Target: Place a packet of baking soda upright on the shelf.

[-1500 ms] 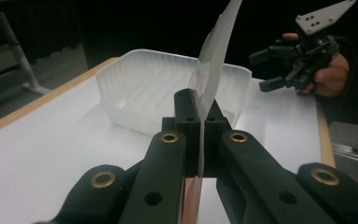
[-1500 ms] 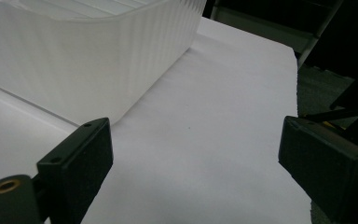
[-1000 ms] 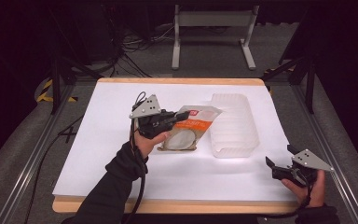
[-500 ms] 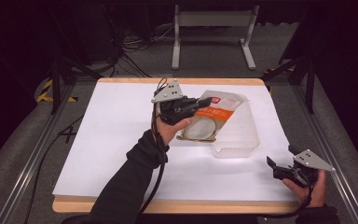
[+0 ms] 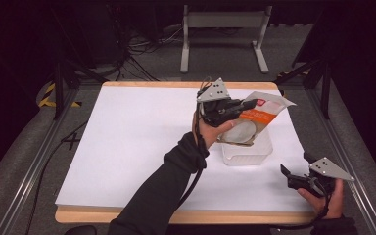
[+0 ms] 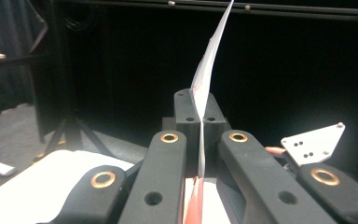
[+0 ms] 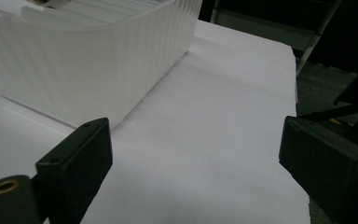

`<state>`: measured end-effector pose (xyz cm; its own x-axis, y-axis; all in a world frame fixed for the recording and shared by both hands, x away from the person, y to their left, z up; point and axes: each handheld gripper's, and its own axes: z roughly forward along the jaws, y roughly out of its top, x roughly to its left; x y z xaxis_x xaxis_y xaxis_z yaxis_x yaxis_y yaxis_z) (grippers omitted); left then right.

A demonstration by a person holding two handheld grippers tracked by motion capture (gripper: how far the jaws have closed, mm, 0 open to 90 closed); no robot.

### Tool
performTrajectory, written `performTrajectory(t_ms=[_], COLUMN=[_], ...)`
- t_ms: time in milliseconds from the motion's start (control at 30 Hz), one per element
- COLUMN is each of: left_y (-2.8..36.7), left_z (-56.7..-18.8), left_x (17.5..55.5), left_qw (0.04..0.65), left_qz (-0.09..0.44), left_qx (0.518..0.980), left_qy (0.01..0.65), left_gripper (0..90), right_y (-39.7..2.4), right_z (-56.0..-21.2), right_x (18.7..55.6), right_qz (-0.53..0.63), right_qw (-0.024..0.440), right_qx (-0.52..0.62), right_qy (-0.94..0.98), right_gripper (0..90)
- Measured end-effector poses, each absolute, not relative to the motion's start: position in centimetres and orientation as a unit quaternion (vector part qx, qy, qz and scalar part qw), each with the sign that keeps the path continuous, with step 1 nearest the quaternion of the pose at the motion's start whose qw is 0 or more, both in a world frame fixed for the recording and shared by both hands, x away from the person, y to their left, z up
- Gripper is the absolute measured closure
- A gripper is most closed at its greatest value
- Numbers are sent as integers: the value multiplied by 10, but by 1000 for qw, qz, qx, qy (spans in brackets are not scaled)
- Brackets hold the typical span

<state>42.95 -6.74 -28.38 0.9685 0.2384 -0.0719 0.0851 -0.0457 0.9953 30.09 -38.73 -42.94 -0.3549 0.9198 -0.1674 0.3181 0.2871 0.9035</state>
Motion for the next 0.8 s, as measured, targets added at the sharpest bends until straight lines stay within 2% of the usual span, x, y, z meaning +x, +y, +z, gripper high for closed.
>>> performTrajectory(t_ms=[367,533,633,800], left_y=[-100,-101,-100,-88], left_z=[-309,-327,-343,-357], left_x=[430,432,434,437], left_qw=[681,693,678,682], left_qz=[42,18,13,0], left_qx=[722,710,724,717], left_qy=[116,126,127,142], left_gripper=[898,898,898,898], right_y=[-382,-384,-384,-383], right_z=[-431,-431,-431,-431], right_x=[300,301,300,301], right_qz=[401,400,400,398], right_qw=[367,369,369,370], right_qx=[423,427,426,425], right_qy=[725,722,723,725], right_gripper=[103,103,102,102])
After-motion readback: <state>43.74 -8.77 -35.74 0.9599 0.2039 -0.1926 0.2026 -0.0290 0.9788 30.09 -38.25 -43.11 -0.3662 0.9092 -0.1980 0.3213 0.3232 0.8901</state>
